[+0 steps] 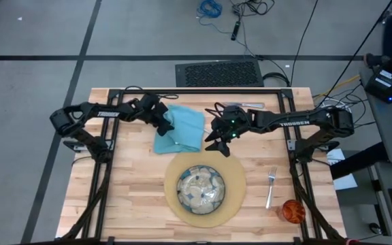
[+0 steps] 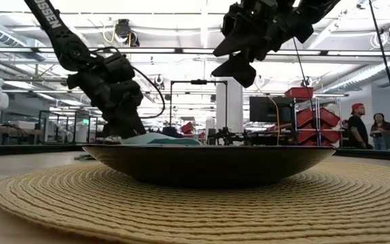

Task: Set table place
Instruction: Fold the blue napkin

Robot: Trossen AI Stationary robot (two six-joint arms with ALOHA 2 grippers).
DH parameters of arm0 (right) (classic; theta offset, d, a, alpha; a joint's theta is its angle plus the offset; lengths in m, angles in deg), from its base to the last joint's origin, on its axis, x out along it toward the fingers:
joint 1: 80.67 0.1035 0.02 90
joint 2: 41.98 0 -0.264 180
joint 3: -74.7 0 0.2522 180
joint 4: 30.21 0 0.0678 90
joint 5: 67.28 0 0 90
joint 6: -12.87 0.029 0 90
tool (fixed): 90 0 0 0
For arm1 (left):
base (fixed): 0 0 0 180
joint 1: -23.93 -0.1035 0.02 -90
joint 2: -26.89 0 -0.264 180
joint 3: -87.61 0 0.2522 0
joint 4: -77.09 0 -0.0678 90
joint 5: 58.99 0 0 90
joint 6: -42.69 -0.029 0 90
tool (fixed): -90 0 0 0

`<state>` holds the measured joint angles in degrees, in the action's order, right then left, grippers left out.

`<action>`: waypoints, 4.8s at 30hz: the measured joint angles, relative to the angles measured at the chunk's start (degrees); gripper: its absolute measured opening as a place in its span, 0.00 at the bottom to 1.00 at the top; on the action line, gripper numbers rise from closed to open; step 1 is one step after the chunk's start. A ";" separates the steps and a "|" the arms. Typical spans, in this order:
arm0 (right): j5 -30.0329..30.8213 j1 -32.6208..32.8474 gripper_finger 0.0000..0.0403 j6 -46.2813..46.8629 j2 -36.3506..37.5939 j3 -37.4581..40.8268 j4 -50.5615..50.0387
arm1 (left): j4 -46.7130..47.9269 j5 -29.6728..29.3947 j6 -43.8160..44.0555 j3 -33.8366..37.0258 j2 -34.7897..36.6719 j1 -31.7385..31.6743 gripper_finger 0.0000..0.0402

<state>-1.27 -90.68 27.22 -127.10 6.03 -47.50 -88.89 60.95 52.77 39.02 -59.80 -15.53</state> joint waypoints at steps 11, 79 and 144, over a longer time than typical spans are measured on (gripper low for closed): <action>-0.02 0.36 0.54 -0.07 -0.02 0.00 1.61 | -1.12 -3.23 -1.41 -0.59 -3.74 -0.04 0.43; -6.47 -1.00 0.54 3.29 -15.45 -6.62 18.36 | 24.87 -13.27 -9.62 -3.02 15.73 -3.96 0.62; -13.62 1.91 0.54 3.56 -21.51 -14.32 15.56 | 4.58 -40.78 -27.04 -2.81 0.56 4.93 0.00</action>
<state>-14.89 -88.77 30.79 -148.61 -8.29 -31.94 -84.30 20.16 25.73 36.21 -59.25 -10.60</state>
